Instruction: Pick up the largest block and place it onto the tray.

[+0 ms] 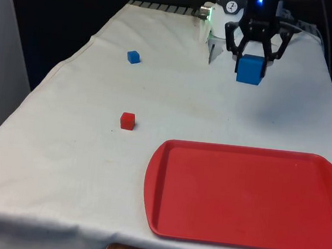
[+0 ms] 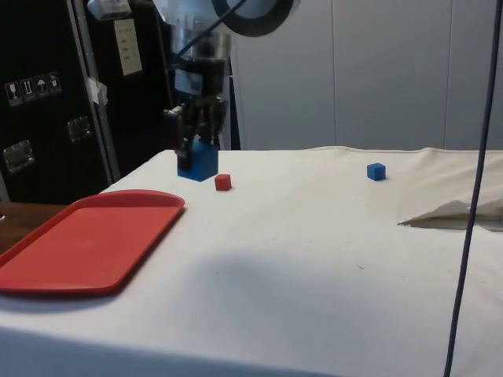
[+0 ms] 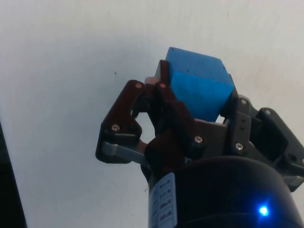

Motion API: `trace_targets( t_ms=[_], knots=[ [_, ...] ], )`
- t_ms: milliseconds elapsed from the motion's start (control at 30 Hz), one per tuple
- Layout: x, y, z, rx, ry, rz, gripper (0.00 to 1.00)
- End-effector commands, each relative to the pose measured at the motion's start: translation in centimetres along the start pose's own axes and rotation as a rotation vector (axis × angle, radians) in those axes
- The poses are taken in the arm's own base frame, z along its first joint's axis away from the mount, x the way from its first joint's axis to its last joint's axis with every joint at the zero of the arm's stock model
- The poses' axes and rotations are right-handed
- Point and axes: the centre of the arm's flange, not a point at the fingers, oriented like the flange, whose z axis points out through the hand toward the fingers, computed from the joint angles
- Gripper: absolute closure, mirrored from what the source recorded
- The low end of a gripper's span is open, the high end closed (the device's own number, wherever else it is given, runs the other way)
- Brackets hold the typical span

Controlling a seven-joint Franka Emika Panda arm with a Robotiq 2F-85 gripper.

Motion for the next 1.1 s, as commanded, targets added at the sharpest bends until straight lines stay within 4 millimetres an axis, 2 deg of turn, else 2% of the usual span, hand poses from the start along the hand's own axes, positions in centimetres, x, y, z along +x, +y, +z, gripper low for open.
trace_targets(
  t_ms=[0,233,600,800,833,1067],
  knots=[
    [0.4,-0.1,-0.1,0.0,-0.004,0.0,1.0],
    [2.5,-0.6,-0.3,-0.006,0.005,0.0,1.0],
    [6.1,-1.4,0.5,-0.028,0.022,0.0,1.0],
    [8.2,-1.8,1.6,-0.049,0.036,-0.002,1.0],
    [8.1,-1.7,1.4,-0.053,0.044,-0.001,1.0],
    [10.5,-2.4,4.0,-0.073,0.051,-0.006,1.0]
  ],
)
